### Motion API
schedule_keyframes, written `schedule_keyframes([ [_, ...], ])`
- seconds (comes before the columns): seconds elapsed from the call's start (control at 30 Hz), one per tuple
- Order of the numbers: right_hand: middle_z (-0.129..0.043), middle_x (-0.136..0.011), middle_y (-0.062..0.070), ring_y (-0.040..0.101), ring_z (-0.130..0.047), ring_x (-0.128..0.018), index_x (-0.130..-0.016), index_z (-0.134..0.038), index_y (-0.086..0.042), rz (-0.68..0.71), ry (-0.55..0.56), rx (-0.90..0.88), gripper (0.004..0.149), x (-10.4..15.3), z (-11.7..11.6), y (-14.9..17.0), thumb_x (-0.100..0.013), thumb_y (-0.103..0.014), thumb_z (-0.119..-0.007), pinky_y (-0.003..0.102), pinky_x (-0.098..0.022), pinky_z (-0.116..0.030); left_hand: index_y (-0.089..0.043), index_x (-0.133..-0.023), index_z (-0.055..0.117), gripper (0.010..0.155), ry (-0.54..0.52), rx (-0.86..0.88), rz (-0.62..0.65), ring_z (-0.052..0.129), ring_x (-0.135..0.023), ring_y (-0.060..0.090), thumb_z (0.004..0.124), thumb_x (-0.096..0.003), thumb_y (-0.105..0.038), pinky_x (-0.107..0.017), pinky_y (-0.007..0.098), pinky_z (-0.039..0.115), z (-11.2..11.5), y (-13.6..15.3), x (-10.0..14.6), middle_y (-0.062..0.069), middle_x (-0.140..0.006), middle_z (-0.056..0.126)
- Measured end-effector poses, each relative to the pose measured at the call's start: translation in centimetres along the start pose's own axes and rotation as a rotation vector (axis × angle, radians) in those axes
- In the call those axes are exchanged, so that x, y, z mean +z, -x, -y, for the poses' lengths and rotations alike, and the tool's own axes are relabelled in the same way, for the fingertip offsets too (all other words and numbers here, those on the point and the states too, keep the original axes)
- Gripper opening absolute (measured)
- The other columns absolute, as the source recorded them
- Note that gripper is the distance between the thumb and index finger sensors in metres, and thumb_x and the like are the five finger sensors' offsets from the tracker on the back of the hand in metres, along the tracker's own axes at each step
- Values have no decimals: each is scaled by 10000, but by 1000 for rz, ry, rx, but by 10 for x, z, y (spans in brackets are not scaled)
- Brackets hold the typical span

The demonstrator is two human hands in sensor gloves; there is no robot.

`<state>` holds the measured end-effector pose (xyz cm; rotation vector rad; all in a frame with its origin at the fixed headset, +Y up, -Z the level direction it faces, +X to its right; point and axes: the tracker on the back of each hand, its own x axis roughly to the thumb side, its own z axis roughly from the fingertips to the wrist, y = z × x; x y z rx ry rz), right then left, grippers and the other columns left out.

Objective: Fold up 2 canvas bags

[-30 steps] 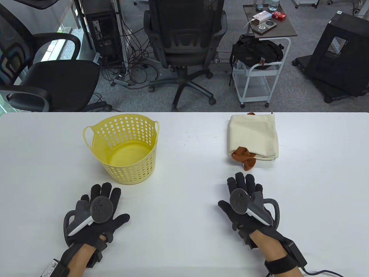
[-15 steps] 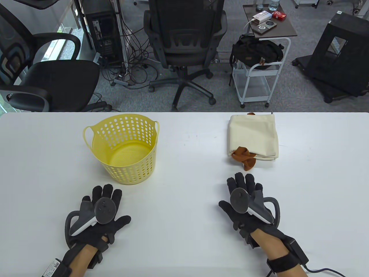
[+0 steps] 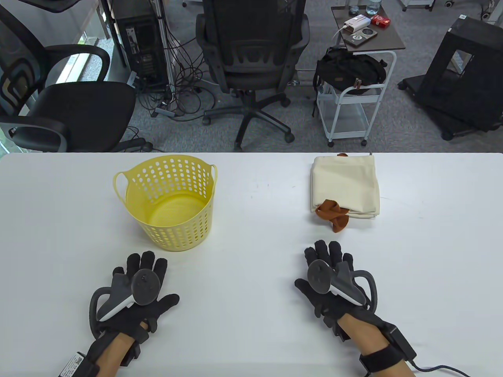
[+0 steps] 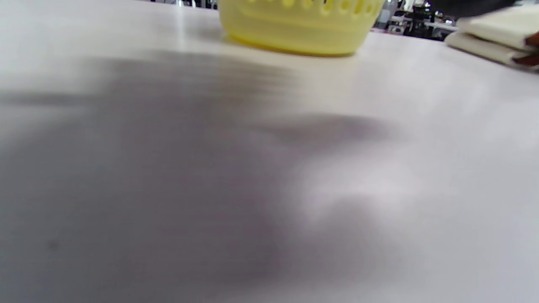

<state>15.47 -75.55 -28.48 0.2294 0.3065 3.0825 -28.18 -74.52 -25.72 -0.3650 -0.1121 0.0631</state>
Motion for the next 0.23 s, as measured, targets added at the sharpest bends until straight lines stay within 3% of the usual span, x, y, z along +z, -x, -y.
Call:
schedule_keyframes([
  [0.23,-74,-1154,45,386,-50,-1045,-1081,-236,-273,-1,7,2,799,2,3,0,-443,-625,-564,647,-746,-183,-351,-1053,177,909,-3,-1,2,-62,-1069,346,659,-351,-669,-736,652,44,-1,-1,1,-29,-1118,-36],
])
